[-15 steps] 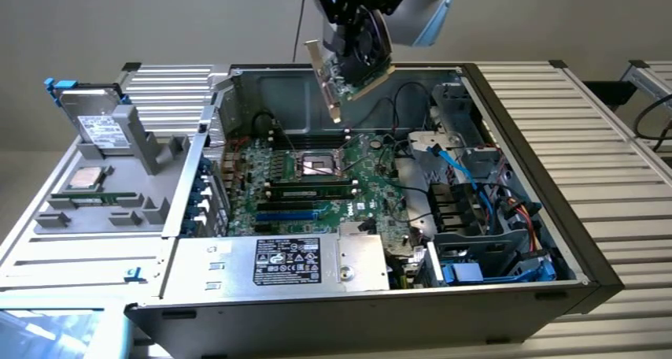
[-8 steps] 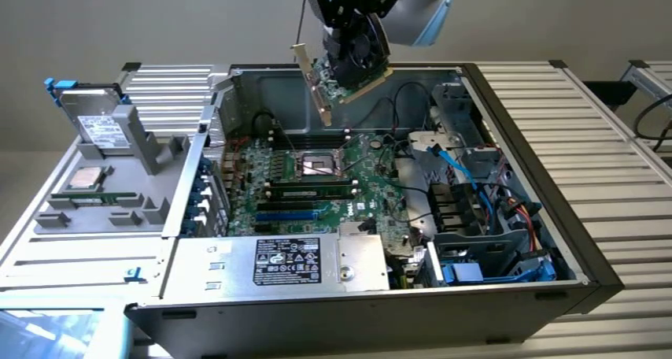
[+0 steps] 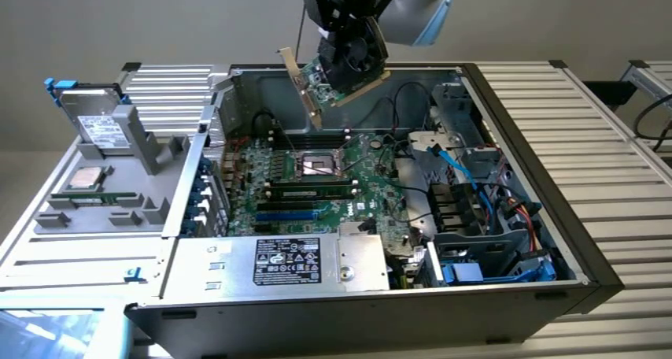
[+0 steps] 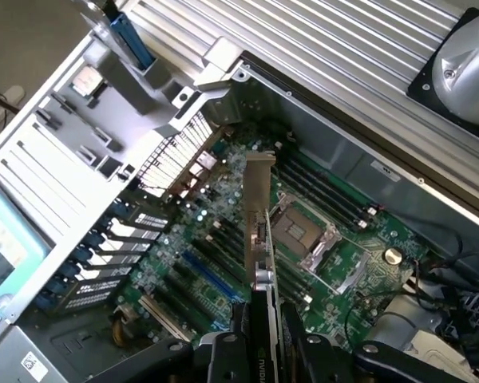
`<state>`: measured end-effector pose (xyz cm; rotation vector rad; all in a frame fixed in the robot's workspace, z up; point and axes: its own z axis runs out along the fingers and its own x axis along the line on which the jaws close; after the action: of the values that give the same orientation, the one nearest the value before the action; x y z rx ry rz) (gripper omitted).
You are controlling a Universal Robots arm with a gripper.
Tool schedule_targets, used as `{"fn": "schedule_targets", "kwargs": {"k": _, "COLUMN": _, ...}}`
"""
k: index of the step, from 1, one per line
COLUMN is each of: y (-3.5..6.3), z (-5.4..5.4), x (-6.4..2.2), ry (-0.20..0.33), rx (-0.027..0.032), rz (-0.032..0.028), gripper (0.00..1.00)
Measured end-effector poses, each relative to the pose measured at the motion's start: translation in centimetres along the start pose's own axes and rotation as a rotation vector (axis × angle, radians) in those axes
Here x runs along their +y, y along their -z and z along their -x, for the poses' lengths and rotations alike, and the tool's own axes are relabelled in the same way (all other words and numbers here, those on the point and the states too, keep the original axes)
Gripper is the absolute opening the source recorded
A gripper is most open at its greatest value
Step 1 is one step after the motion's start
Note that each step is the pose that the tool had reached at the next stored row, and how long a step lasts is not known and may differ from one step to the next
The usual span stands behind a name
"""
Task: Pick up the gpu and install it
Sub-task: 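Insert the gpu into the slot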
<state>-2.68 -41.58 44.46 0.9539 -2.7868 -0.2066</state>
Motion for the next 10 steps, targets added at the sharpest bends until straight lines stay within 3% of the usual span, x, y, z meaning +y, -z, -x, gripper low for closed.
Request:
{"fn": "schedule_targets", "kwargs": {"k": 2, "y": -0.05, "z": 0.00, "x": -0.01, "ry": 0.007, "rx": 0.0150, "rz": 0.0051, "gripper": 0.28}}
{"fn": "schedule_targets", "kwargs": {"k": 7, "y": -0.22, "z": -0.05, "x": 0.03, "ry": 0.013, "rx": 0.0144, "rz": 0.0039, "gripper": 0.28}}
{"fn": "schedule_targets", "kwargs": {"k": 10, "y": -0.49, "z": -0.07, "x": 0.01, "ry": 0.064, "rx": 0.0184, "rz": 0.0040, "gripper": 0.28}}
